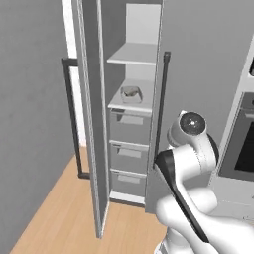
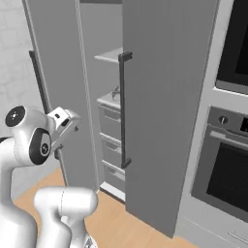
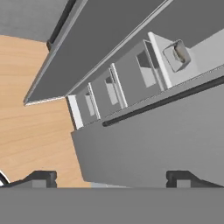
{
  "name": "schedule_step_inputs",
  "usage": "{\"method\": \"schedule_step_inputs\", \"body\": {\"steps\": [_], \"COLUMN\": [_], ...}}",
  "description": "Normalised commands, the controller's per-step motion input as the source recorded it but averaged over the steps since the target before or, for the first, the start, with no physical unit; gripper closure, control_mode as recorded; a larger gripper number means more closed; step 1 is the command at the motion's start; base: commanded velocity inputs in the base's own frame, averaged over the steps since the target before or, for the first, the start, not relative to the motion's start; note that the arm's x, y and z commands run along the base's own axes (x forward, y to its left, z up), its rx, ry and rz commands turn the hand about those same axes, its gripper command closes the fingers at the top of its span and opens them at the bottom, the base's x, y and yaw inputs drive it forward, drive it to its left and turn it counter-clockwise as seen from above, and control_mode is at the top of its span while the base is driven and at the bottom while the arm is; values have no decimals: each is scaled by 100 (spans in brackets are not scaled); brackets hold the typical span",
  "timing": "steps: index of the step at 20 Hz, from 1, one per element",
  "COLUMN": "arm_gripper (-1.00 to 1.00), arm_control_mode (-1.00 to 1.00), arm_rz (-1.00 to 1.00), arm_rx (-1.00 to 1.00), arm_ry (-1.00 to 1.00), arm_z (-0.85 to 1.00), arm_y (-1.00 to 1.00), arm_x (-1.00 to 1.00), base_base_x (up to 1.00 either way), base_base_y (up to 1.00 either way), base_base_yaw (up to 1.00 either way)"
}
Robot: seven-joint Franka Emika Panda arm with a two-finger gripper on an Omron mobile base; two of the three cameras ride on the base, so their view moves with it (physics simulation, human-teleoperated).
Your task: Take the meat container that has the fish and place it on the second highest rack of the freezer. Then take the vegetable container that has the garlic and lemon and place it on the highest rack of the freezer.
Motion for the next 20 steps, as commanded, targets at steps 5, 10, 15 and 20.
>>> {"method": "schedule_step_inputs", "body": {"steps": [5,10,15,20], "arm_gripper": [-100,-100,-100,-100], "arm_control_mode": [100,100,100,100], "arm_rz": [0,0,0,0], "arm_rx": [0,0,0,0], "arm_ry": [0,0,0,0], "arm_z": [0,0,0,0], "arm_y": [0,0,0,0], "arm_x": [0,0,0,0], "base_base_x": [-82,-98,-74,37], "base_base_y": [0,-1,-12,-59], "base_base_yaw": [-29,-32,-48,-71]}}
